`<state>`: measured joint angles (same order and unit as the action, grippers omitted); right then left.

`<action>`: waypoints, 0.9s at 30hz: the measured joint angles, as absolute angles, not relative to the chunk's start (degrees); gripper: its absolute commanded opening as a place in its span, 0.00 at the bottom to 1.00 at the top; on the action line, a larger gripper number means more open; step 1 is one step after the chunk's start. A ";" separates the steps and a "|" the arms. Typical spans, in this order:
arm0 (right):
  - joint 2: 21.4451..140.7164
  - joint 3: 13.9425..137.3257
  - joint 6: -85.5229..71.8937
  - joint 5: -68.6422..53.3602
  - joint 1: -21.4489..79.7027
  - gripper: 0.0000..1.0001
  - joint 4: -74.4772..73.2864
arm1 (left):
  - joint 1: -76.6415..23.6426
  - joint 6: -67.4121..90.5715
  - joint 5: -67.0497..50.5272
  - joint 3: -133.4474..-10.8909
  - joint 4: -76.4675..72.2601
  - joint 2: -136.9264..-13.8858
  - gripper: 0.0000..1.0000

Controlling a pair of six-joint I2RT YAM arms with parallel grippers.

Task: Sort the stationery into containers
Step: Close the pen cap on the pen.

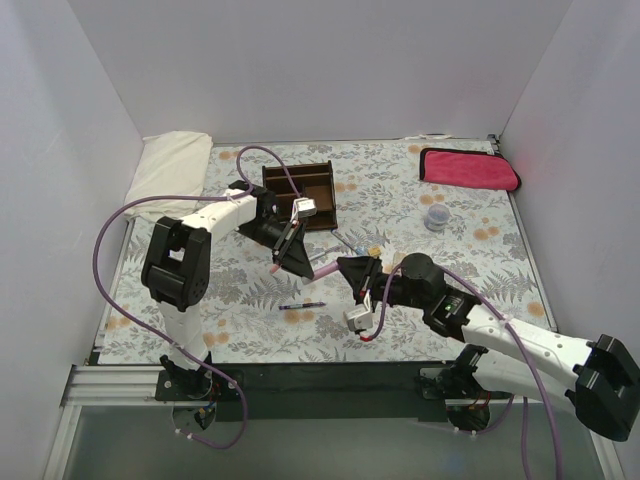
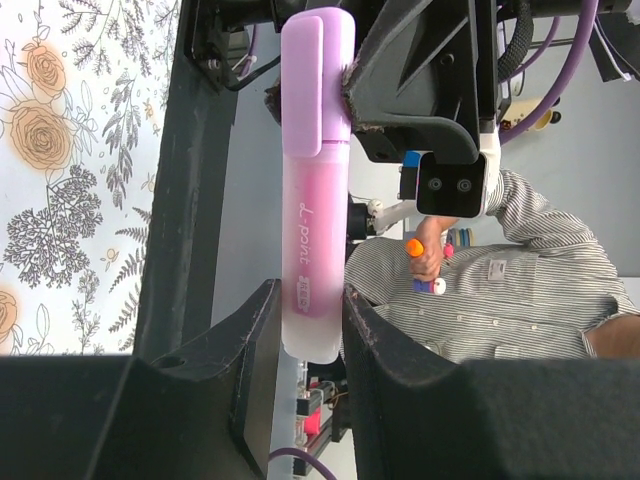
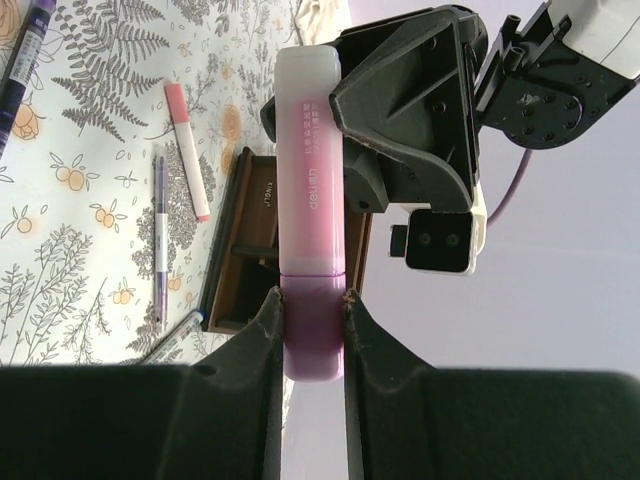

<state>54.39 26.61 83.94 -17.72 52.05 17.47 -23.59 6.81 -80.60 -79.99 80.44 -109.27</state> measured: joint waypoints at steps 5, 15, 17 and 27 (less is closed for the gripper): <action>53.19 26.61 84.01 -17.47 52.66 0.01 16.21 | -23.66 6.81 -80.60 -80.01 80.66 -109.34 0.00; 53.76 26.70 84.27 -14.85 52.80 0.01 14.76 | -23.68 7.27 -78.67 -84.60 81.17 -113.32 0.00; 53.91 26.85 84.25 -14.70 52.93 0.01 14.63 | -23.68 7.29 -78.61 -84.60 81.21 -113.32 0.00; 56.69 28.73 84.07 -12.51 54.35 0.01 13.13 | -24.36 7.49 -76.18 -84.60 81.43 -113.32 0.00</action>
<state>56.69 28.73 84.07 -12.51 54.35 13.13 -24.36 7.49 -76.18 -84.60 81.43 -113.32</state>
